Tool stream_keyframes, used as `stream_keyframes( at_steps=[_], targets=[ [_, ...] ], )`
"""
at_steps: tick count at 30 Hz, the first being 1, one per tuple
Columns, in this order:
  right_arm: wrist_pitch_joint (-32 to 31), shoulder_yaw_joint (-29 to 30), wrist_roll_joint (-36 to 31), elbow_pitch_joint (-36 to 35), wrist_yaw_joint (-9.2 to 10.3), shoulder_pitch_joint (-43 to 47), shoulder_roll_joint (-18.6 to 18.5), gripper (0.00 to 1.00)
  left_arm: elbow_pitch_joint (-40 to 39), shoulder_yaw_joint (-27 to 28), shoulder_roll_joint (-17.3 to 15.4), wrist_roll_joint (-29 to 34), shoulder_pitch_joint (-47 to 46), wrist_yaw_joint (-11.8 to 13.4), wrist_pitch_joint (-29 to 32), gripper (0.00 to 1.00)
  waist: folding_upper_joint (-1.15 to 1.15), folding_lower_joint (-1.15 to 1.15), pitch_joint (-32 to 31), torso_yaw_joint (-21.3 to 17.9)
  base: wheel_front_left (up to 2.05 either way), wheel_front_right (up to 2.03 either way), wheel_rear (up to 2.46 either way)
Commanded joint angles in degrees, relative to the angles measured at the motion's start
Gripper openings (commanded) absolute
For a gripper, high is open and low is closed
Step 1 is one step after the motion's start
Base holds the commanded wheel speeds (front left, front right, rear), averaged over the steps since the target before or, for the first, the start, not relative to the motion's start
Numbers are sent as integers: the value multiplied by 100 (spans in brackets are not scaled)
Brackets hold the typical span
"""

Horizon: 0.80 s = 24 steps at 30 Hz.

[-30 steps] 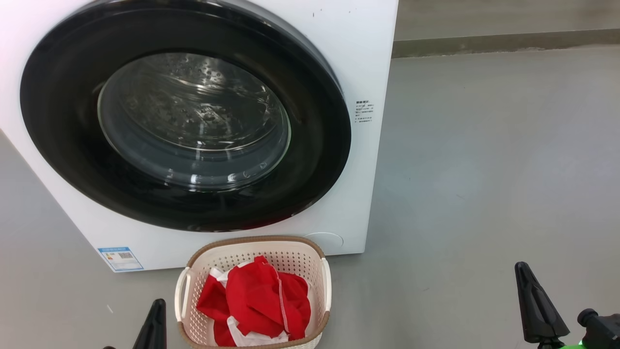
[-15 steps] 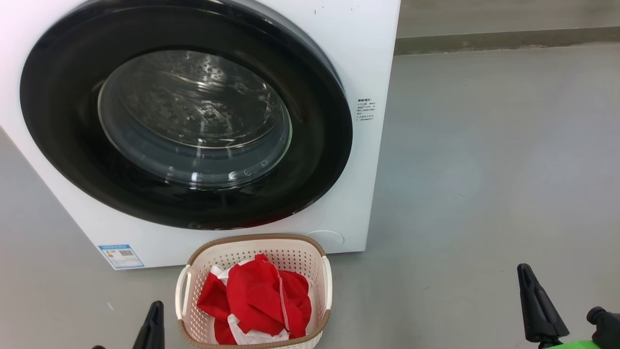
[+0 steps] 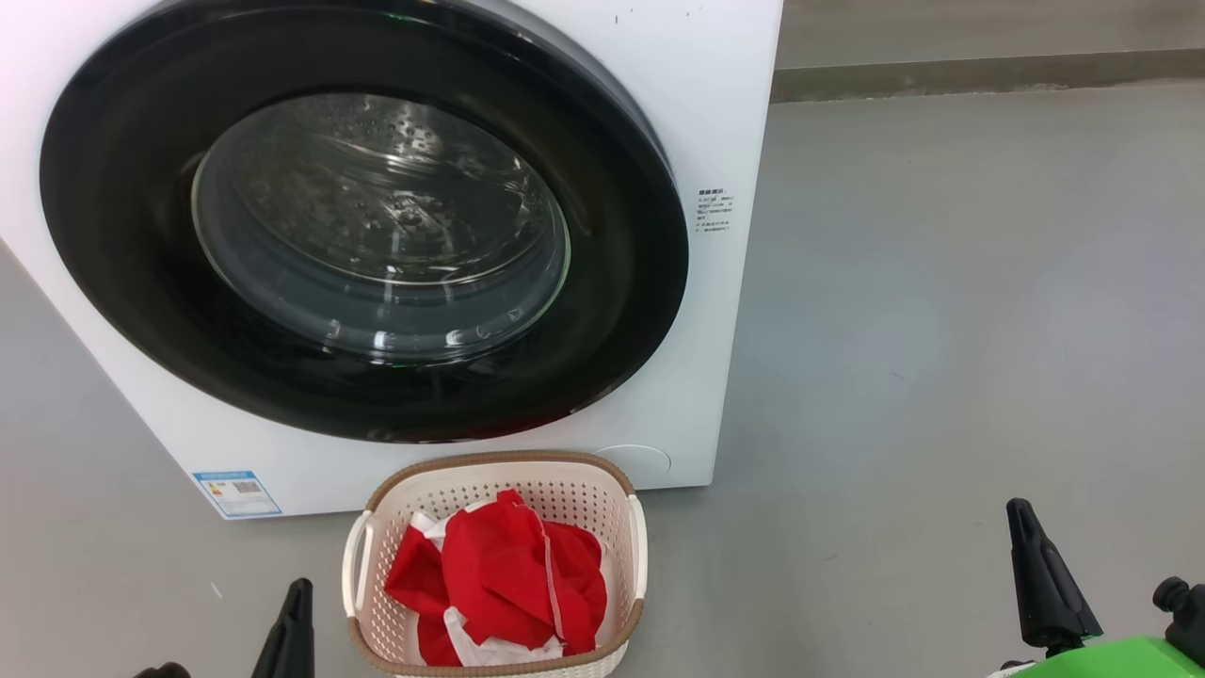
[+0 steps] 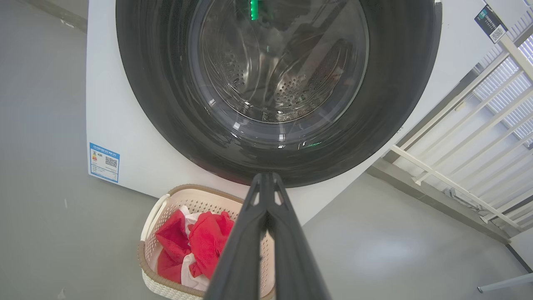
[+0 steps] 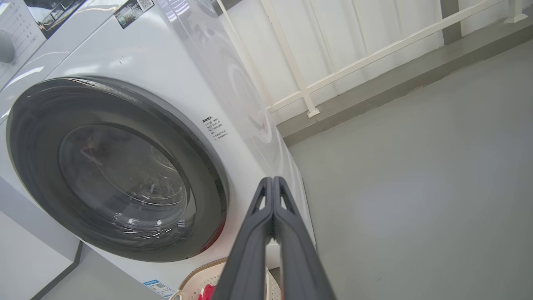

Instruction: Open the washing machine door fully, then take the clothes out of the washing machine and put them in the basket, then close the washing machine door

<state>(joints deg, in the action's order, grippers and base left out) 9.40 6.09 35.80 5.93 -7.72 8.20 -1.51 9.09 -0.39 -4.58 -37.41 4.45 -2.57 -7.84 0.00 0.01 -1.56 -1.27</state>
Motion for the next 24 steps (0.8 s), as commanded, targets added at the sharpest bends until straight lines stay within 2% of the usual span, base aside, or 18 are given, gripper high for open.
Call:
stream_keyframes(
  at_steps=[1,24],
  targets=[
    [-50,-63,174,-115,7,-285,-106,0,-102,114,-35,-153,-244,-51,23,0,0,-1,3,2,0,0,0],
    [-434,-92,1755,141,12,-603,-157,0,66,278,22,-1644,-474,-175,420,0,0,-1,51,37,0,0,0]
  ],
)
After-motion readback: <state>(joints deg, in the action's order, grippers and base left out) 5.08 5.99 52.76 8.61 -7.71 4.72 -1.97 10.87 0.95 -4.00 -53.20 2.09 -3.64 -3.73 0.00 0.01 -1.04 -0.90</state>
